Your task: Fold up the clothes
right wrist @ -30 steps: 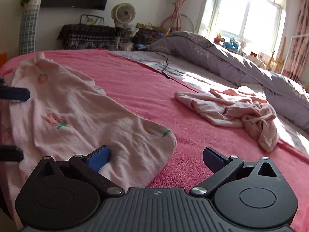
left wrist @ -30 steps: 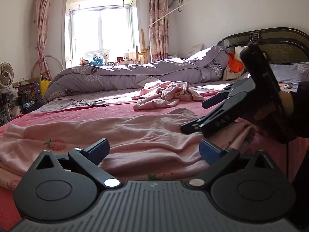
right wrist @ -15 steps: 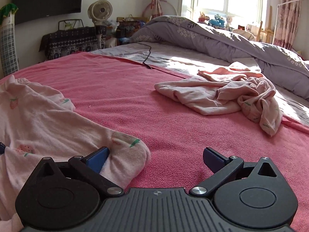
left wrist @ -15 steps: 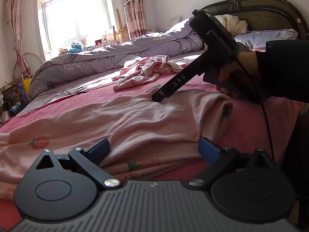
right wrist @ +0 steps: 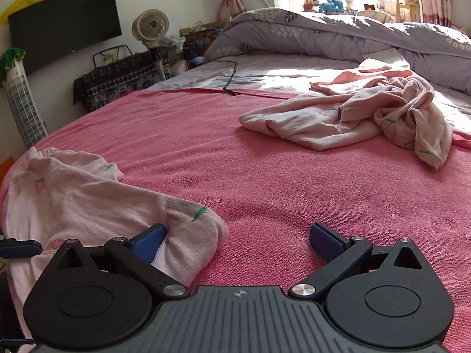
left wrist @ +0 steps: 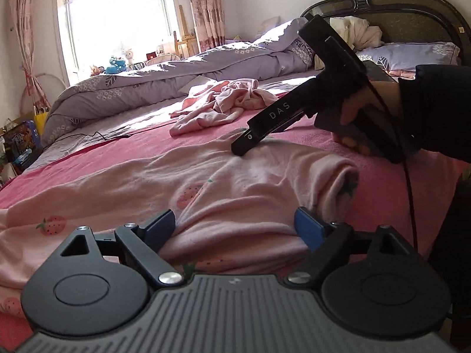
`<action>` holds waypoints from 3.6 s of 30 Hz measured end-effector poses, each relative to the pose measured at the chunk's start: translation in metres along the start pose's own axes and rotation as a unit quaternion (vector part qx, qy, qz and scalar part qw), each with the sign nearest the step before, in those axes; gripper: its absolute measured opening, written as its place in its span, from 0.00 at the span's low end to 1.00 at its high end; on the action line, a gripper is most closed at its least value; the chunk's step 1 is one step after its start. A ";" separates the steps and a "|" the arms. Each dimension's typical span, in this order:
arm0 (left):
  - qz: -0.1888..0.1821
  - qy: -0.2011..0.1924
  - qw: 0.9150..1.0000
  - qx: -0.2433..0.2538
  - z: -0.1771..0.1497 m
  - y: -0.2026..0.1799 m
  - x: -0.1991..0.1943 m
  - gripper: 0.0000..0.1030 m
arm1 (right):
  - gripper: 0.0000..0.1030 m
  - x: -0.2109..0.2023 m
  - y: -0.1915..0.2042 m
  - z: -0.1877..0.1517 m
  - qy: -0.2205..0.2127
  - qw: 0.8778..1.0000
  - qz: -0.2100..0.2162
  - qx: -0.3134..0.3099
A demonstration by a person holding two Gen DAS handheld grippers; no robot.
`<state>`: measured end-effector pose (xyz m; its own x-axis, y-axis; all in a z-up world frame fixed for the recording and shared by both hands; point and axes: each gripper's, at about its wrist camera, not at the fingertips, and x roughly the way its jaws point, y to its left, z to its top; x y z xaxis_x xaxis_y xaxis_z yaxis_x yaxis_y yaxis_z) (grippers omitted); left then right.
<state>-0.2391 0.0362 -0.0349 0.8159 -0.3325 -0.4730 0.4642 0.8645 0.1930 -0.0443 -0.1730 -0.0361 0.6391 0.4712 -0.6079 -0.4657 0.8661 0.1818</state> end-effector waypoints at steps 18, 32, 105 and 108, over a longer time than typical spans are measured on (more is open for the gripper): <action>-0.050 -0.049 0.995 0.066 0.009 -0.029 -0.003 0.76 | 1.00 -0.001 -0.014 0.000 -0.009 0.999 0.032 0.036; -0.106 -0.044 0.984 0.140 0.008 -0.074 0.020 0.83 | 1.00 -0.008 -0.043 -0.003 -0.038 0.987 0.100 0.122; -0.036 -0.086 0.991 0.095 0.008 -0.058 -0.034 0.97 | 0.21 -0.062 -0.016 -0.083 0.068 0.854 0.295 0.424; 0.024 -0.112 0.983 0.145 0.009 -0.074 -0.020 0.93 | 0.20 -0.067 -0.021 -0.079 0.061 0.855 0.300 0.419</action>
<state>-0.2866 -0.0250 -0.0322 0.8792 -0.3973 -0.2629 0.4762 0.7474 0.4633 -0.1252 -0.2359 -0.0605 0.3472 0.8956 -0.2781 -0.0515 0.3143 0.9479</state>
